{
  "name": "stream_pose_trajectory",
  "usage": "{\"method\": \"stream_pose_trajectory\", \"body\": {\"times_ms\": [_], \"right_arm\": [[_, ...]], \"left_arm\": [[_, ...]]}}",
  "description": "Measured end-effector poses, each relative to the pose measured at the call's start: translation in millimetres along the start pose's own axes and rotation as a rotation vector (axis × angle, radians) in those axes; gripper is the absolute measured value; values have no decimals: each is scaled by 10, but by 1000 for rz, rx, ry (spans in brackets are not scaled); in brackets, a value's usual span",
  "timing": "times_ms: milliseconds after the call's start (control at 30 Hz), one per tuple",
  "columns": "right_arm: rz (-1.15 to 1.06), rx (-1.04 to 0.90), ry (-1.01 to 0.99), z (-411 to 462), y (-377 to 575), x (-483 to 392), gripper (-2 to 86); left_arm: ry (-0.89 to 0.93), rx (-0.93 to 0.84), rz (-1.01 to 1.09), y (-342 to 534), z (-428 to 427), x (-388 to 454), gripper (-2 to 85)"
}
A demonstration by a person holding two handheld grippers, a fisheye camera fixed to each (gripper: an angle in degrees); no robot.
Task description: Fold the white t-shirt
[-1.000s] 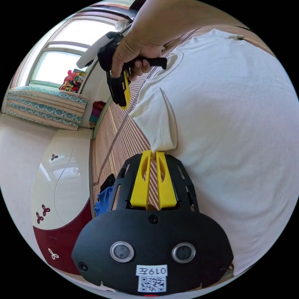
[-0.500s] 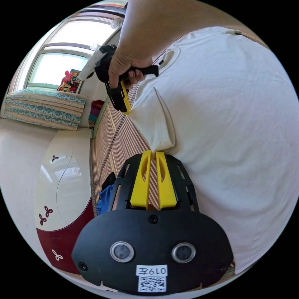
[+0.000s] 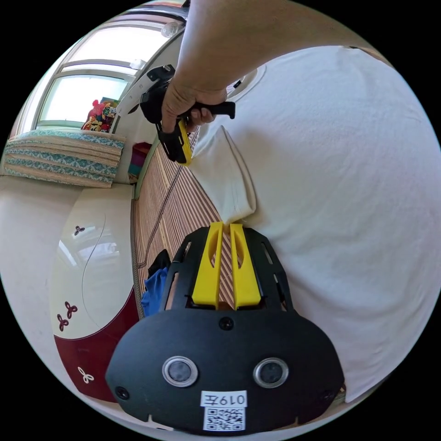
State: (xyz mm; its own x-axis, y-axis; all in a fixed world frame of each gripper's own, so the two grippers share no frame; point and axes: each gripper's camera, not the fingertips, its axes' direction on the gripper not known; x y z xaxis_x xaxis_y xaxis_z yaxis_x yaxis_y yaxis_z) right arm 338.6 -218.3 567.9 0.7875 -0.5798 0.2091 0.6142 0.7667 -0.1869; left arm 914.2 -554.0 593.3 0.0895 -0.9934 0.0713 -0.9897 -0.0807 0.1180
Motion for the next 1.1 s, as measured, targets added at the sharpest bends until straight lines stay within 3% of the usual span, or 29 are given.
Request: {"method": "stream_pose_trajectory", "body": {"times_ms": [267,467,633,867,1100], "right_arm": [[-7,64,-35,-307,-51,-11,24],[-100,-97,12,-143,-14,-159,-8],[-103,-120,105,-21,46,-256,-10],[-61,149,168,-363,389,-477,-10],[-21,46,145,-238,694,-430,-10]], "left_arm": [[63,15,-29,99,104,-190,9],[77,6,31,184,151,-255,9],[98,-75,113,279,232,-291,10],[127,139,-158,310,226,-529,12],[158,67,-118,318,523,-411,11]]}}
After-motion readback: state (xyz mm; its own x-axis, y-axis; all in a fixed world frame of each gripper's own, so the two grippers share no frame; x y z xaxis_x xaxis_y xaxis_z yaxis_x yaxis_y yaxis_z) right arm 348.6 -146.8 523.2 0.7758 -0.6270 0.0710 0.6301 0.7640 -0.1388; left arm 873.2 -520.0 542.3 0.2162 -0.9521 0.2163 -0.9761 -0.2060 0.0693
